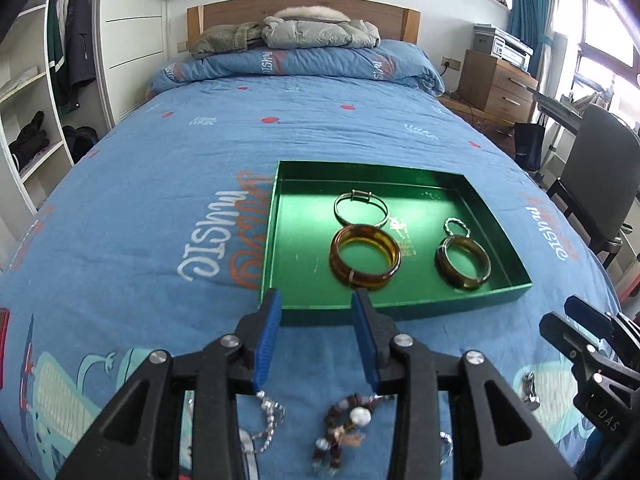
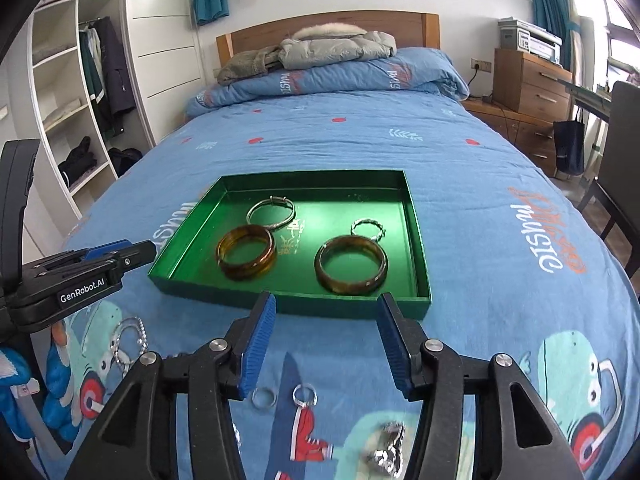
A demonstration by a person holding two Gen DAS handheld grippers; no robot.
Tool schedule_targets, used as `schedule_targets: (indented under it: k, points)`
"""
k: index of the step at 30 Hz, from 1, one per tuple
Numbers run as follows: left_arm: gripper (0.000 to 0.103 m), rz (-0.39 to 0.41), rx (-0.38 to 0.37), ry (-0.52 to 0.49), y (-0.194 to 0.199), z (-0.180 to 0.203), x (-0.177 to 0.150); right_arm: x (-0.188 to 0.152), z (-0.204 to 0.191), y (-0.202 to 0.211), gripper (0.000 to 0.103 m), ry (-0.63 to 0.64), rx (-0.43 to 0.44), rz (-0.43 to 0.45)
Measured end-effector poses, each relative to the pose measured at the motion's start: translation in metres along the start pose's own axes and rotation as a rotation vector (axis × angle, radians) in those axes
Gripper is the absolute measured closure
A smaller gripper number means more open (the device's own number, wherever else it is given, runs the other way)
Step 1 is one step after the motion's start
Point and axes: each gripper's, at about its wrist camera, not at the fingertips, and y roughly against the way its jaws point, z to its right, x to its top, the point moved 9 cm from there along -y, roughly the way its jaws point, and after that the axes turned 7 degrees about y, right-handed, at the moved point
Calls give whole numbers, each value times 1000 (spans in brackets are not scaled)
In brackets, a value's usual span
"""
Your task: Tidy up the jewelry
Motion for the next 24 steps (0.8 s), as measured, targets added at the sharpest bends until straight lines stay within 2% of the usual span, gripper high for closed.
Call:
schedule_targets:
  k: [3,5,10,16,18,22,24]
  points:
    - [68,14,20,-15,23,-7,-24,-24,-5,21,49,-15,-7,-3]
    - [68,19,21,-21,39,-11,-38,-38,-6,35,43,-19,-16,-2]
    - [68,78,50,-36,75,-18,-64,-62,-11,72,36,-42,-26,45]
    - [68,184,77,-38,108,-22,-77,-72,-16,106,22,-46,-42,119]
    - [68,193,86,-36,113,-24,-82,-75,-17,115,18,-43,-43,141]
    - [68,237,97,-17,133,-27,-84,-83,-18,128,16,-41,-54,157]
    - [68,252,110,-26,137,-28,-85,-85,-20,137,11,-37,-55,184]
